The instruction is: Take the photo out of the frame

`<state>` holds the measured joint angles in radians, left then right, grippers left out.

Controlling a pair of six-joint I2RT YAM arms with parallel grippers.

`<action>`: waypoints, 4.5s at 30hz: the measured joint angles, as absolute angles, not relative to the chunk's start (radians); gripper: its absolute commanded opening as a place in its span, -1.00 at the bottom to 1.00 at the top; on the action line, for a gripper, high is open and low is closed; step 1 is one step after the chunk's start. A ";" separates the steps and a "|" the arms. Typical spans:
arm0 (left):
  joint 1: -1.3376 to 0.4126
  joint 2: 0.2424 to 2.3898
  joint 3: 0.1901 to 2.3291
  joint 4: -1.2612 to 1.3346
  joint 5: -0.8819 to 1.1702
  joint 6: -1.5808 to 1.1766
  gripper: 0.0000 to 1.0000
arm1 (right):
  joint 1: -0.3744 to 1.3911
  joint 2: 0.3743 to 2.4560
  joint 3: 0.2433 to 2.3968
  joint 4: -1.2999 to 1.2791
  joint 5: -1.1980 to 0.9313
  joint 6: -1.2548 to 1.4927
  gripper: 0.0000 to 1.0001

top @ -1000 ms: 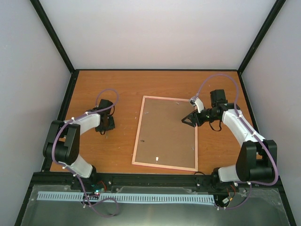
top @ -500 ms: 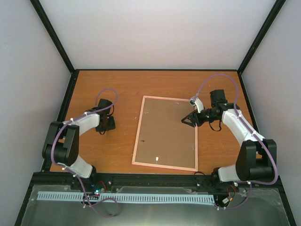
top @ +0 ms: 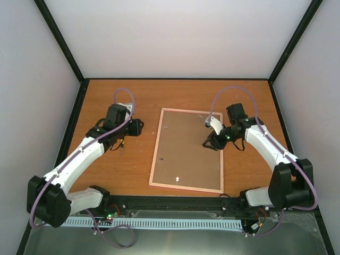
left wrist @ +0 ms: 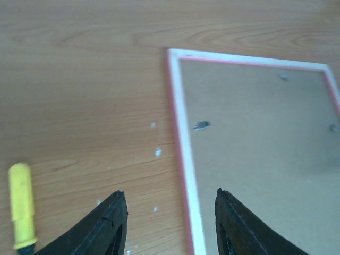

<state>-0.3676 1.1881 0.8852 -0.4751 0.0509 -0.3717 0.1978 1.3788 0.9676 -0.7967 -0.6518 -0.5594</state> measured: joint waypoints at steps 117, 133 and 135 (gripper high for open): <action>-0.916 1.095 0.658 -0.238 0.001 -0.291 0.05 | 0.617 1.239 0.565 -0.580 -0.088 -0.949 -0.94; -1.265 1.261 0.728 -0.319 -0.339 -0.114 0.12 | 0.616 1.229 0.803 -0.859 -0.179 -0.863 -0.94; -1.283 1.299 0.749 -0.325 -0.388 -0.084 0.11 | 0.616 1.229 0.817 -0.874 -0.186 -0.855 -0.94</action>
<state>-1.2835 1.2995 0.7494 -0.3252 -0.3882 -0.0841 0.6159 1.2285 0.8173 -0.8738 -0.1864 -0.8547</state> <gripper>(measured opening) 0.561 0.119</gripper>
